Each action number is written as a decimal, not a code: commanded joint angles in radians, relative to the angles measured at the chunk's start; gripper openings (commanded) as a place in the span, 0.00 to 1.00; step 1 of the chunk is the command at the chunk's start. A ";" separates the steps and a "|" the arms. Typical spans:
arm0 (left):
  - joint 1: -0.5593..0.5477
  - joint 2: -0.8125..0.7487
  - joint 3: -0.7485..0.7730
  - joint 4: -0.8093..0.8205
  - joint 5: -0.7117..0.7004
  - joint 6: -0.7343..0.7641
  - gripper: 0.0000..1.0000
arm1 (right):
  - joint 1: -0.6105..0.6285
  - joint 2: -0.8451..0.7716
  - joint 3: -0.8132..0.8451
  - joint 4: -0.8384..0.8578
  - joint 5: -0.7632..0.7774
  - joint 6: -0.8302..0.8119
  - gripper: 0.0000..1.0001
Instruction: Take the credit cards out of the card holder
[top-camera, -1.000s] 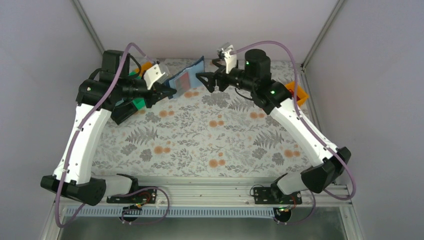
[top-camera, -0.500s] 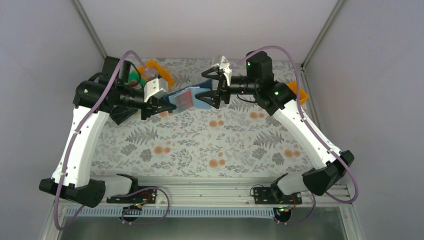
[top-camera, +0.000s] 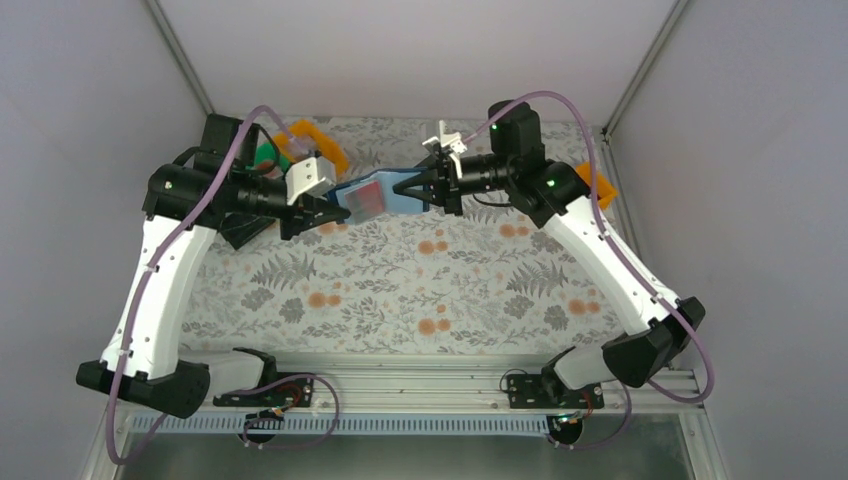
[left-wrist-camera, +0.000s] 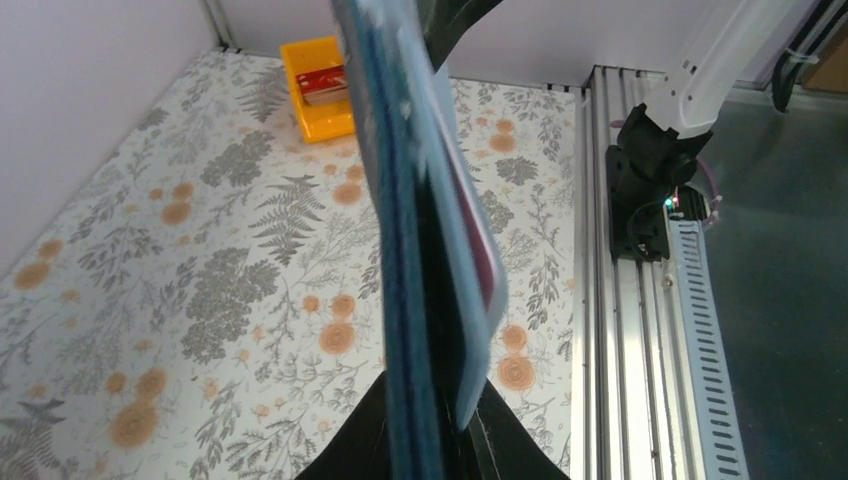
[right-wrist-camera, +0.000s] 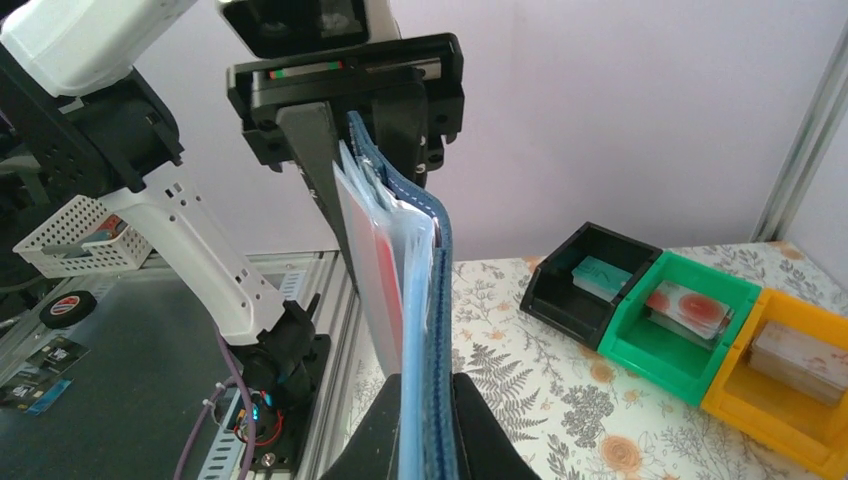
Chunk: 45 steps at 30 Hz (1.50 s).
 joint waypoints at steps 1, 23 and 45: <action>-0.002 -0.023 0.016 0.012 -0.040 0.017 0.13 | -0.006 -0.059 0.000 0.028 -0.057 -0.017 0.04; -0.005 -0.004 -0.008 0.174 0.035 -0.153 0.34 | -0.007 -0.024 -0.017 0.131 -0.073 0.097 0.04; -0.013 -0.005 -0.054 0.258 -0.181 -0.275 0.98 | 0.002 0.064 -0.002 0.282 0.062 0.315 0.04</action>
